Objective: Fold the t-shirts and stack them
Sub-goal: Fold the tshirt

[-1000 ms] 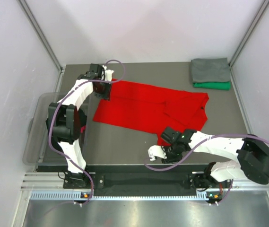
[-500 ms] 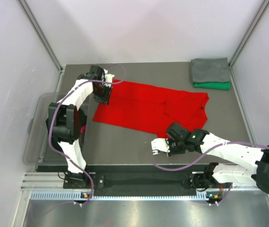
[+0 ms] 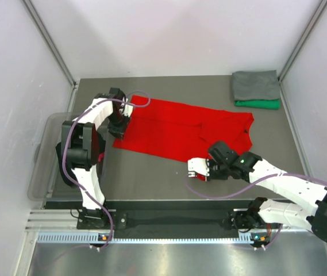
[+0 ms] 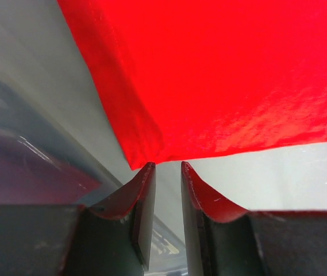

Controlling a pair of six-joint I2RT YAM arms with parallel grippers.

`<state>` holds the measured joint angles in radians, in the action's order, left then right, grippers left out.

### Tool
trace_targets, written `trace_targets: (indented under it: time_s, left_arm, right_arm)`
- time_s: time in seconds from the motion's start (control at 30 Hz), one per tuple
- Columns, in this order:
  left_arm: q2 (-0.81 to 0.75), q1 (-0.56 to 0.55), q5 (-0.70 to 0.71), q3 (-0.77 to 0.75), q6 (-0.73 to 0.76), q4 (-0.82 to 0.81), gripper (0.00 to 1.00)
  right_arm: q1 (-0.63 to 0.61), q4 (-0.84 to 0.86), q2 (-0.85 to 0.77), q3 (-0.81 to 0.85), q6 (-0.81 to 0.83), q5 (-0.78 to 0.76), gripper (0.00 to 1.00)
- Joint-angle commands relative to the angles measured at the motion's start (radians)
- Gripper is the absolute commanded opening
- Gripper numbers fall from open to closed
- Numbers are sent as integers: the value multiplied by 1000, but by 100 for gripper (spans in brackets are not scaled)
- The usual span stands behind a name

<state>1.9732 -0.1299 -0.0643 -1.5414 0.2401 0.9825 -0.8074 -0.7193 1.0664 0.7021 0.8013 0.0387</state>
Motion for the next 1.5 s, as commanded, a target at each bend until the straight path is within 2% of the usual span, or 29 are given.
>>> trace_targets:
  time_s: [0.0,0.43,0.9,1.07,1.33,1.4,1.47]
  left_arm:
    - [15,1,55,7,37,30,29]
    - [6,-56,254,158,84,-93,32]
    - [43,-91,256,150,76,-119,33]
    - [6,-123,261,138,71,-96,27]
    - [21,-148,276,132,77,-74,42]
    - [33,-148,287,144,80,-87,42]
    - [39,-148,303,155,84,-111,35]
  right_arm:
    - [13,3,-20,37,-7,6,0]
    - [20,9,-29,20,-8,15,0]
    - [24,9,-43,0,-14,29,0]
    - [25,12,-40,-3,-13,29,0]
    - [25,12,-26,5,-14,35,0]
    - [25,14,-26,5,-14,35,0]
    - [24,9,-26,4,-16,35,0]
